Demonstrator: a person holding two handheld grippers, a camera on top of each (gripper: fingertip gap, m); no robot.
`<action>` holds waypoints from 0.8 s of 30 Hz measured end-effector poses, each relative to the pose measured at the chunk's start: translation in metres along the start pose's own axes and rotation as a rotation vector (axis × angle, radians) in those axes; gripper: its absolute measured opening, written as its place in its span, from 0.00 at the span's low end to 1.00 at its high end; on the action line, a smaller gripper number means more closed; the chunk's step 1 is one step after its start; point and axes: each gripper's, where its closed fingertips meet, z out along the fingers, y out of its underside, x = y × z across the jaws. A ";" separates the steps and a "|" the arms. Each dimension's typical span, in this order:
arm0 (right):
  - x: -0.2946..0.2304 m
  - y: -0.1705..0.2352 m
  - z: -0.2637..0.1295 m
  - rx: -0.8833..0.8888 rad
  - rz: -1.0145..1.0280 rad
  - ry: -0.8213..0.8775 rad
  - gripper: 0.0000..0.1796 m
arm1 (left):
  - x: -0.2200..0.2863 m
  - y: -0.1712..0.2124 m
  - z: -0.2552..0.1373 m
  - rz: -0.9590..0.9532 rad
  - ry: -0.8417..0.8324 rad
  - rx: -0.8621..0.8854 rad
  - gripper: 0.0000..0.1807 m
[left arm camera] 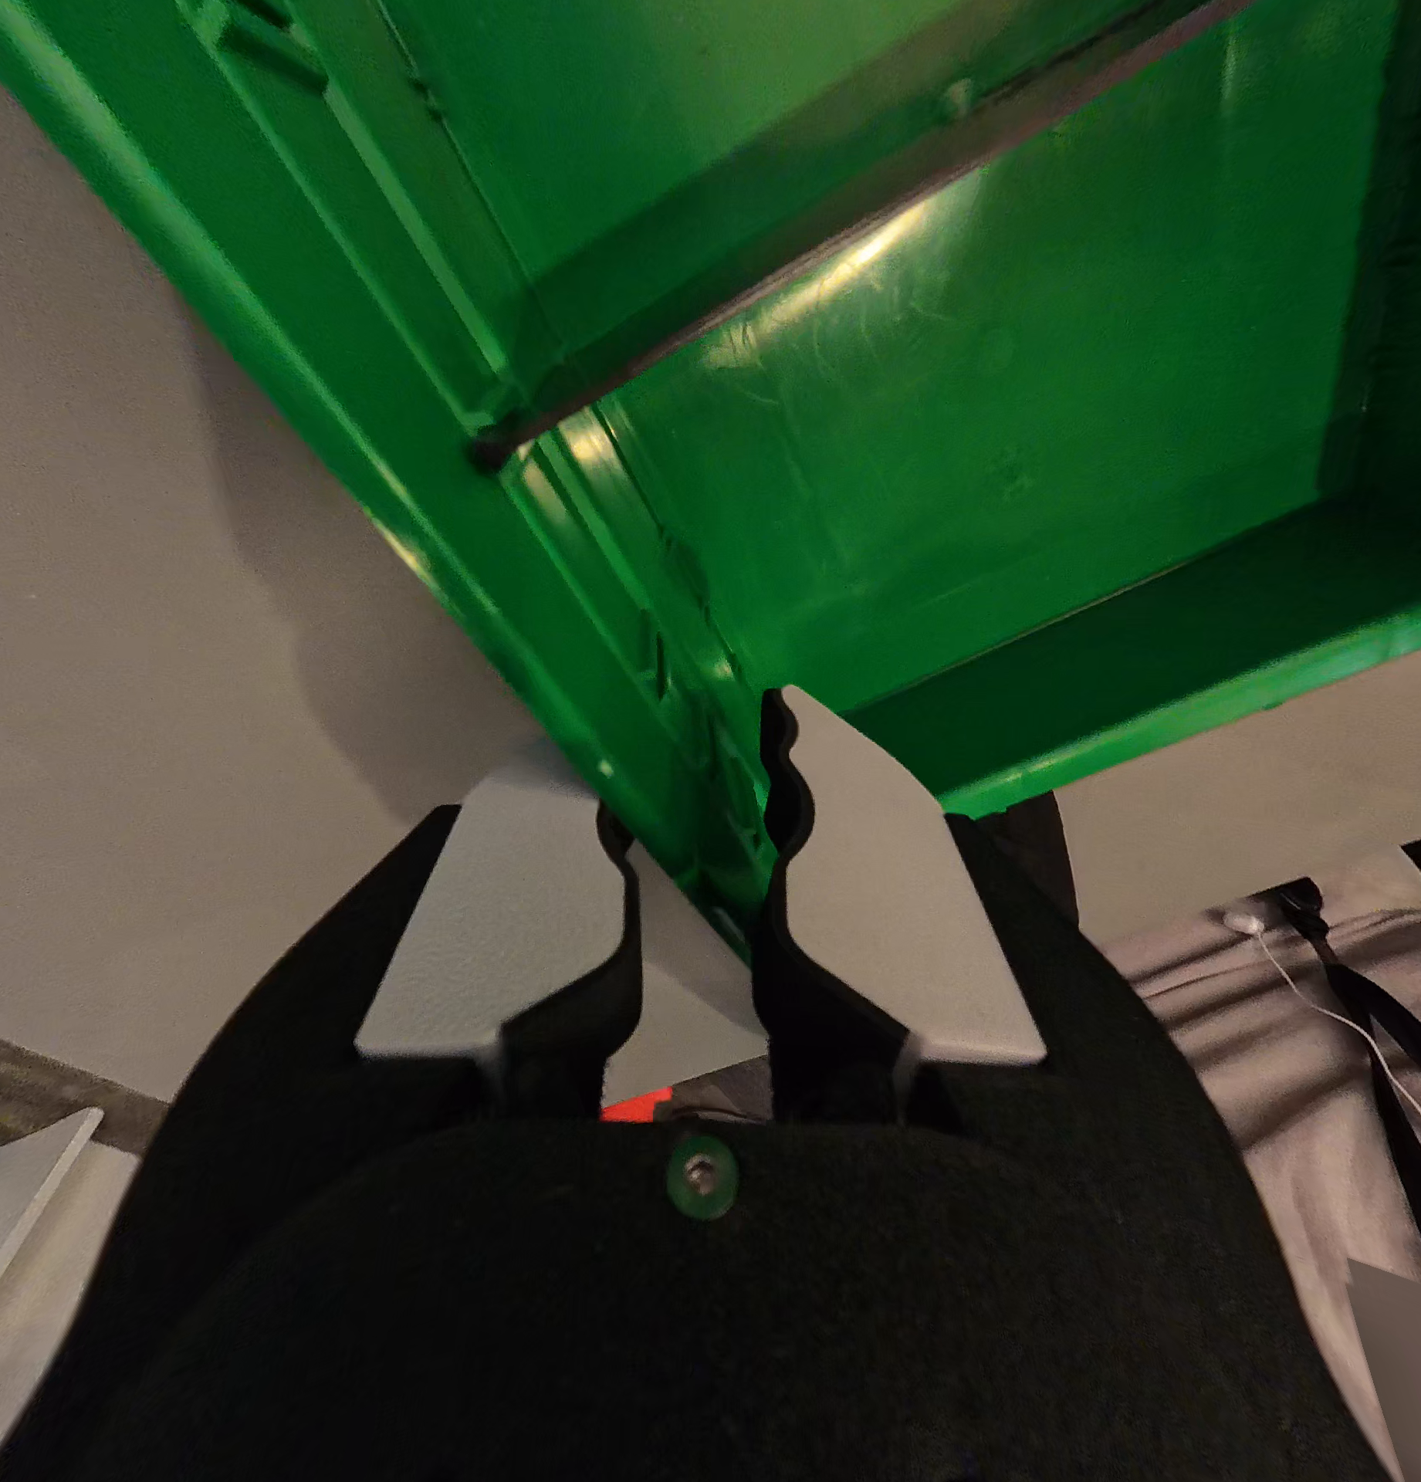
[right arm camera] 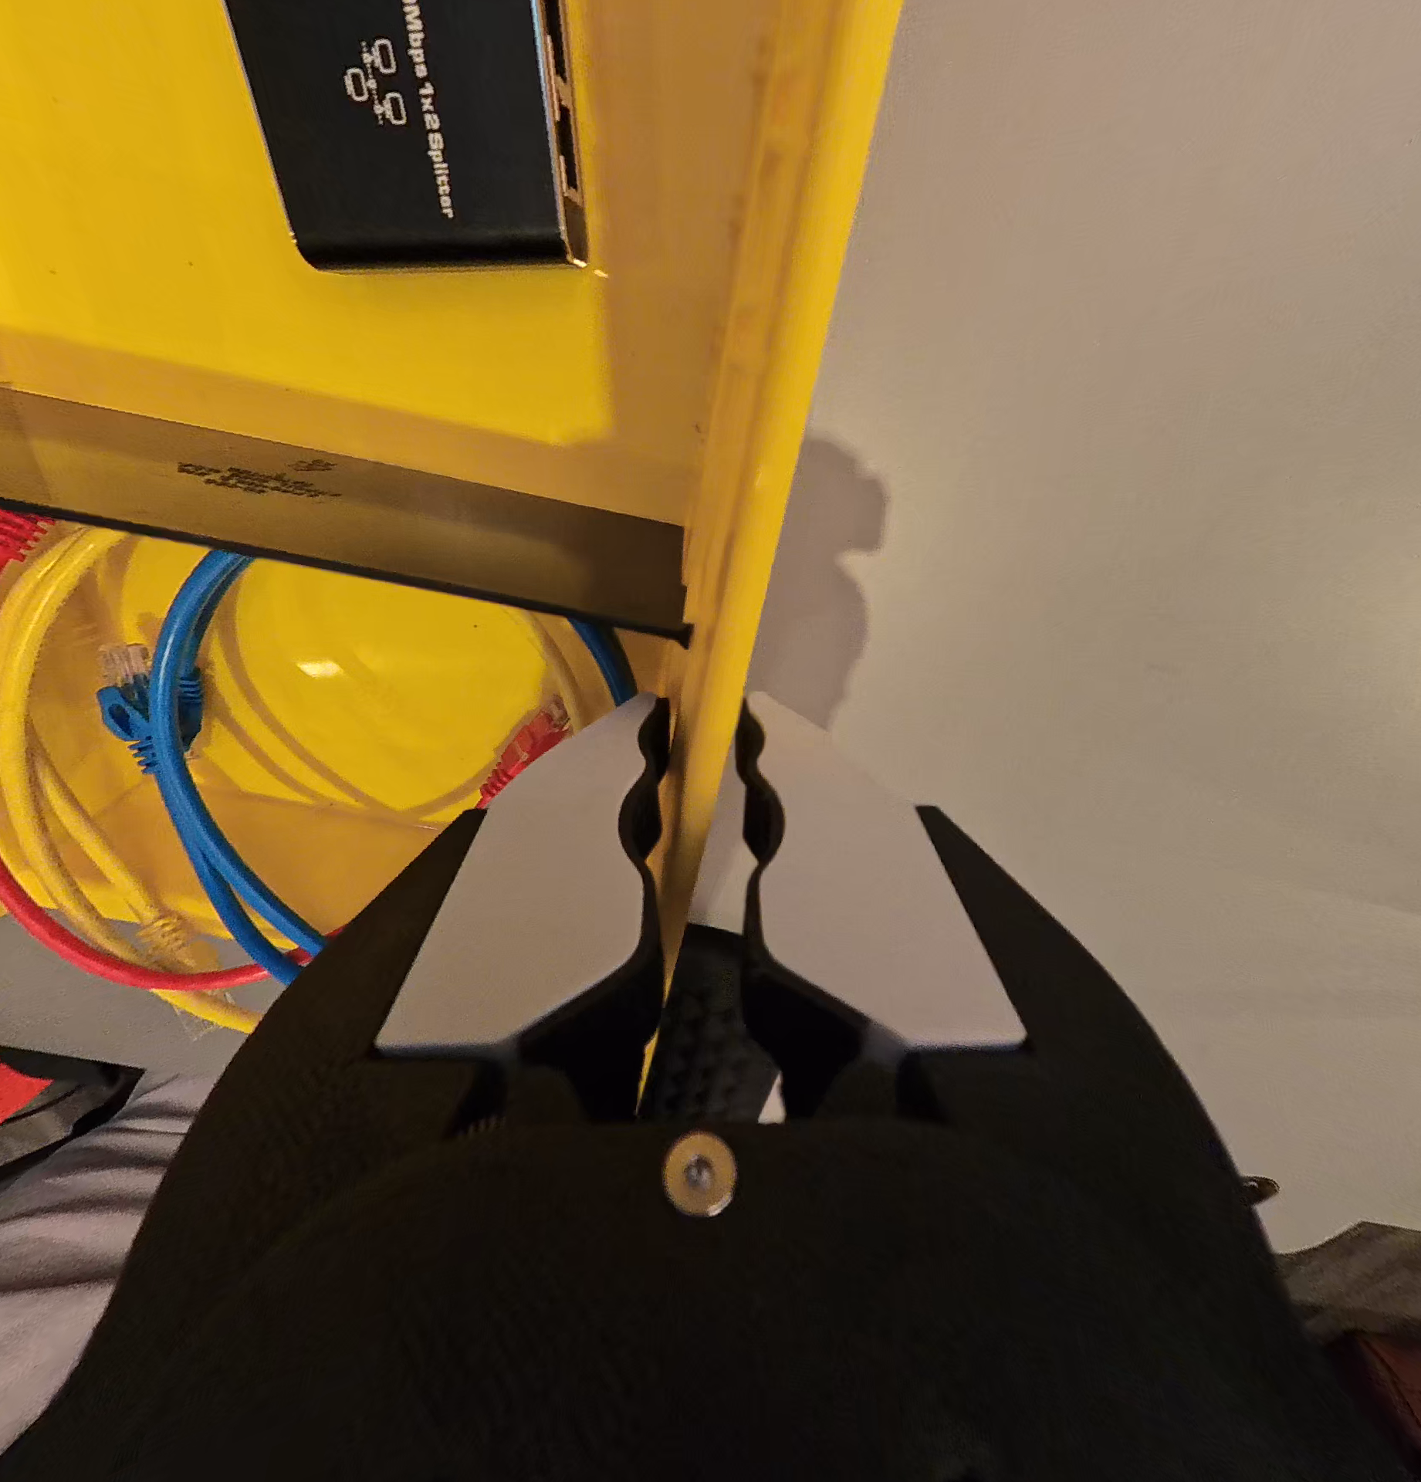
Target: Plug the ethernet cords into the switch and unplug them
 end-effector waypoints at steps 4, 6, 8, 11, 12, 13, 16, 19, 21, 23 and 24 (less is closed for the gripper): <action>0.006 -0.003 -0.019 0.080 0.020 0.066 0.15 | -0.005 -0.004 -0.021 0.046 -0.029 0.119 0.18; 0.007 -0.007 -0.043 0.181 0.033 0.135 0.15 | -0.004 -0.005 -0.039 0.051 -0.032 0.209 0.17; -0.006 -0.016 -0.074 0.337 0.001 0.172 0.15 | -0.005 -0.005 -0.058 0.068 -0.066 0.306 0.17; -0.077 -0.039 -0.121 0.648 -0.168 0.013 0.17 | -0.002 -0.014 -0.092 0.121 -0.125 0.491 0.16; -0.117 -0.043 -0.132 0.730 -0.256 -0.130 0.18 | 0.000 -0.020 -0.103 0.143 -0.140 0.564 0.15; -0.160 -0.044 -0.139 0.778 -0.355 -0.301 0.18 | 0.003 -0.026 -0.114 0.165 -0.144 0.630 0.14; -0.231 -0.046 -0.117 0.553 -0.453 -0.538 0.20 | 0.011 -0.043 -0.131 0.181 -0.156 0.739 0.14; -0.242 -0.068 -0.086 0.418 -0.418 -0.413 0.18 | 0.021 -0.048 -0.129 0.225 -0.174 0.731 0.14; -0.235 -0.077 -0.068 0.353 -0.419 -0.255 0.16 | 0.025 -0.048 -0.124 0.269 -0.200 0.701 0.14; -0.234 -0.080 -0.056 0.306 -0.411 -0.185 0.14 | 0.028 -0.049 -0.122 0.296 -0.223 0.687 0.14; -0.234 -0.082 -0.052 0.291 -0.394 -0.174 0.14 | 0.030 -0.050 -0.121 0.302 -0.221 0.682 0.14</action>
